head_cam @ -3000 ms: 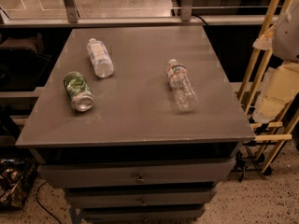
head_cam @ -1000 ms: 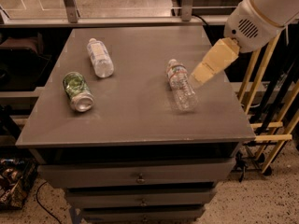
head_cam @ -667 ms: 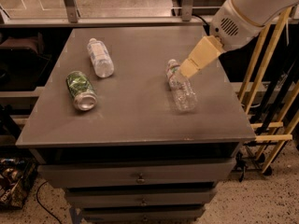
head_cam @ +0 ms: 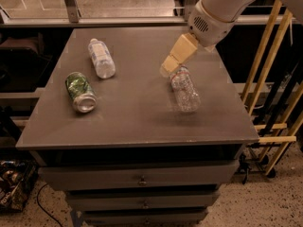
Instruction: Place water bottle upright
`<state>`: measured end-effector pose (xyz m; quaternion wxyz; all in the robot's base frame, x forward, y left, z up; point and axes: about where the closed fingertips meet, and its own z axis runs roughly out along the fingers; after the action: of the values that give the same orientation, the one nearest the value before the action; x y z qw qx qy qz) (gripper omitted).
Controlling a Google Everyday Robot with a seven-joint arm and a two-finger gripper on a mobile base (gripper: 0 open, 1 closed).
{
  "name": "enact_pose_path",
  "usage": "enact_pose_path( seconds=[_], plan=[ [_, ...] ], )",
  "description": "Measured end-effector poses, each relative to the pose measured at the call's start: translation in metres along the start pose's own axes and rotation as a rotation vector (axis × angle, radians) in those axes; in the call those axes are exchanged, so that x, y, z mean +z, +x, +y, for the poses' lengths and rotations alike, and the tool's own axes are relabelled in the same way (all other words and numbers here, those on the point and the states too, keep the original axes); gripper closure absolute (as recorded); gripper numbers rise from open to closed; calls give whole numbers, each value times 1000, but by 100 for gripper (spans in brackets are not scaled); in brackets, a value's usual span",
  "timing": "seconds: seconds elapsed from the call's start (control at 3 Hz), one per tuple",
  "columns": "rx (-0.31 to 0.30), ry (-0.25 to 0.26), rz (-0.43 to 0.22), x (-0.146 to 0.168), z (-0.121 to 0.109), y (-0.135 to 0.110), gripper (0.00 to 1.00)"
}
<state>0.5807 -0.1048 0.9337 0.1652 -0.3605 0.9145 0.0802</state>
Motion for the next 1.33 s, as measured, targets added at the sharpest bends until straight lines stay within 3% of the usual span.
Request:
enact_pose_path(
  seconds=[0.67,1.33],
  plan=[
    [-4,88,167,40,-26,-17,0],
    [7,130,366,91,-37,-4,0]
  ],
)
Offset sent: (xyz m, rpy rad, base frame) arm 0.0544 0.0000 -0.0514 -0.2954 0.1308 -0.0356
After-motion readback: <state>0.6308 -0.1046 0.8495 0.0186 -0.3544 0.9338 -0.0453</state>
